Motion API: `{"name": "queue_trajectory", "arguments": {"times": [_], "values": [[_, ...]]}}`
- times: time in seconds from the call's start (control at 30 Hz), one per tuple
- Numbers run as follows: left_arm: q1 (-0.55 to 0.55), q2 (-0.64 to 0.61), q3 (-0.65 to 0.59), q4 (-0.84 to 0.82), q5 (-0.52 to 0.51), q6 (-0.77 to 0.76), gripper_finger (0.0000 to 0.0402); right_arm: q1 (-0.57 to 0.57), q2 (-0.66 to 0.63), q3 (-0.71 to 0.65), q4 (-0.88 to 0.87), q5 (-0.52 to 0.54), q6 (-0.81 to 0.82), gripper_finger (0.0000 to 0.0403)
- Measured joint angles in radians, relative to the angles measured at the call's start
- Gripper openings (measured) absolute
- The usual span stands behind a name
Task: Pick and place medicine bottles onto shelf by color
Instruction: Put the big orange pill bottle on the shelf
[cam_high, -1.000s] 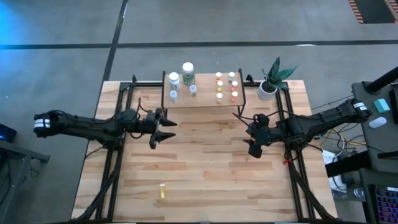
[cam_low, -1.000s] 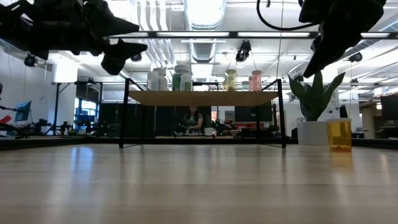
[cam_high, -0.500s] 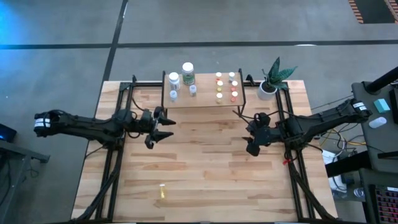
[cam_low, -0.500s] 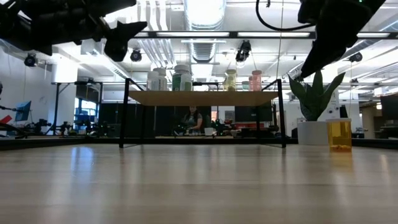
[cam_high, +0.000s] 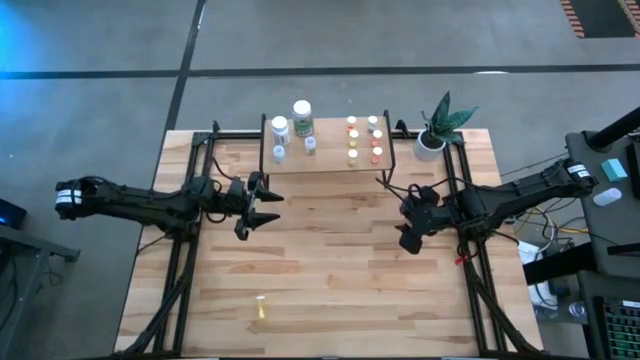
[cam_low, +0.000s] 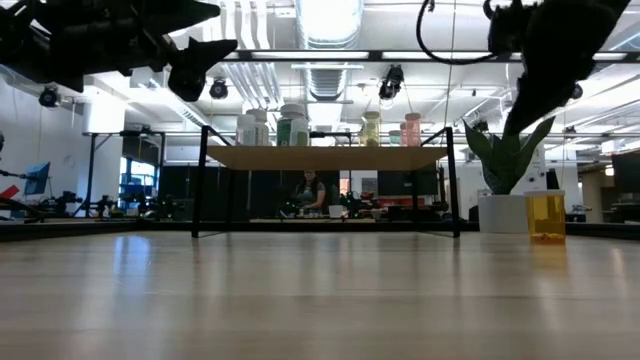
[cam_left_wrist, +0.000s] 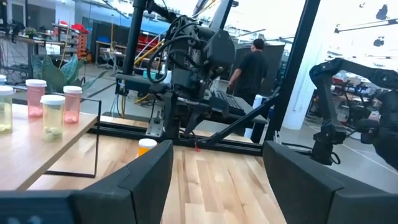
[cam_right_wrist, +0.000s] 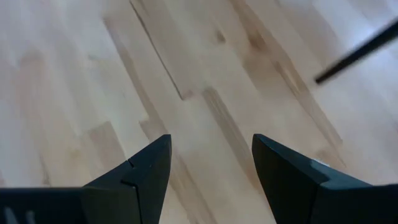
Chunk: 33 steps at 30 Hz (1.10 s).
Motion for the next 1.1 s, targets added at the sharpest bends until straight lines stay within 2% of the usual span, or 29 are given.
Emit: {"name": "queue_trajectory", "arguments": {"times": [0.17, 0.73, 1.1], "values": [[0.0, -0.001, -0.001, 0.0, 0.0, 0.009, 0.0233, 0.0, 0.0, 0.0, -0.081, -0.019, 0.042, 0.0215], [0.0, 0.0, -0.001, 0.0, 0.002, 0.033, 0.0233, 0.0, 0.018, 0.0, -0.108, -0.155, 0.131, 0.0215], [0.0, 0.0, -0.001, 0.008, 0.004, 0.056, 0.0233, 0.0, 0.07, -0.001, -0.148, -0.184, 0.137, 0.0215]]}}
